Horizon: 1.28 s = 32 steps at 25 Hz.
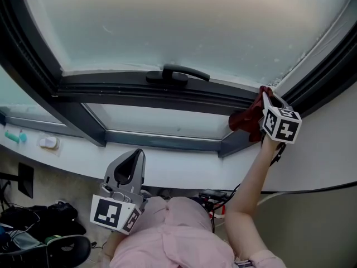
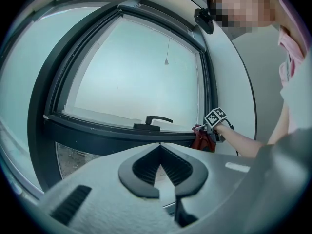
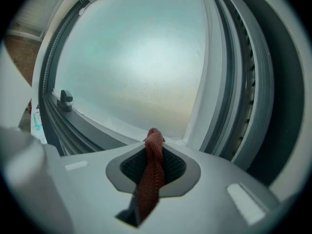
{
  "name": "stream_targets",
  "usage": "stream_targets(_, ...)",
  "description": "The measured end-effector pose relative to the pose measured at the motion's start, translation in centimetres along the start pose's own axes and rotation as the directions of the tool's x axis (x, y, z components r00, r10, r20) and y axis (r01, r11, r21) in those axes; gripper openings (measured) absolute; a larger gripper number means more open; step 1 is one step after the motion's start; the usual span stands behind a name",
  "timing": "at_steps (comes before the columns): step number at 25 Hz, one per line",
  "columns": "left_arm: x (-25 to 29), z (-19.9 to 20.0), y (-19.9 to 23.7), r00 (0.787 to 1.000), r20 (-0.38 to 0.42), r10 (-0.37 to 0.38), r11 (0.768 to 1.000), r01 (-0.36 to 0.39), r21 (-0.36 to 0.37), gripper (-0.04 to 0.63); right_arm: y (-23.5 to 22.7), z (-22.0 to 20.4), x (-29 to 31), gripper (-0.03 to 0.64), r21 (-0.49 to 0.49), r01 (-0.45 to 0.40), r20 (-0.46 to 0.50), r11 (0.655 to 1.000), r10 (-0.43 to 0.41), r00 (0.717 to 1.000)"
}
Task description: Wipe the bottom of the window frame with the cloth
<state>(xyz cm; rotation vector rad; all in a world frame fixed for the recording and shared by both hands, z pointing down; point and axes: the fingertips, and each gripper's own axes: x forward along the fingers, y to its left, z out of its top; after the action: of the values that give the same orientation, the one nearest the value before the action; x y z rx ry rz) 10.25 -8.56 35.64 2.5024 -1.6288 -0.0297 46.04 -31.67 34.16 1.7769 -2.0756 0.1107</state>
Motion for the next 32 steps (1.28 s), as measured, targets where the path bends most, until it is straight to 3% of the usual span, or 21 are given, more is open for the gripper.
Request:
stream_targets(4,-0.2,0.3,0.2,1.000,0.007,-0.005,1.000,0.005,0.003,-0.002,0.0,0.0,-0.3,0.051,0.020,0.001,0.023,1.000,-0.002,1.000)
stream_targets(7,-0.6,0.3,0.7,1.000,0.007,0.001,1.000,-0.001,-0.001,-0.003,1.1,0.8,-1.7,0.051,0.067,-0.045,0.089,0.997,0.039,0.995)
stream_targets(10,-0.9,0.3,1.3,1.000,0.001,0.004,1.000,-0.004,-0.006,-0.002,4.1,2.9,-4.8,0.051,0.110,-0.128,0.217,0.986,0.102,0.971)
stream_targets(14,-1.3,0.1,1.9,1.000,-0.010,-0.015,1.000,0.015,-0.004,-0.003,10.5,4.5,-7.8,0.051,0.055,-0.229,0.286,0.972,0.204,0.936)
stream_targets(17,-1.6,0.0,2.4,0.999,-0.013,-0.037,0.999,0.037,-0.003,-0.003,15.6,4.7,-8.3,0.051,0.017,-0.303,0.274,0.953,0.287,0.918)
stream_targets(24,-4.3,0.8,6.7,1.000,-0.016,-0.017,1.000,0.017,-0.021,-0.003,25.9,5.7,-6.4,0.051,-0.097,-0.361,0.205,0.928,0.373,0.905)
stream_targets(32,-8.4,1.6,13.4,0.998,-0.018,0.057,0.998,-0.058,-0.039,-0.003,32.6,5.1,-2.7,0.051,-0.152,-0.336,0.097,0.930,0.352,0.931)
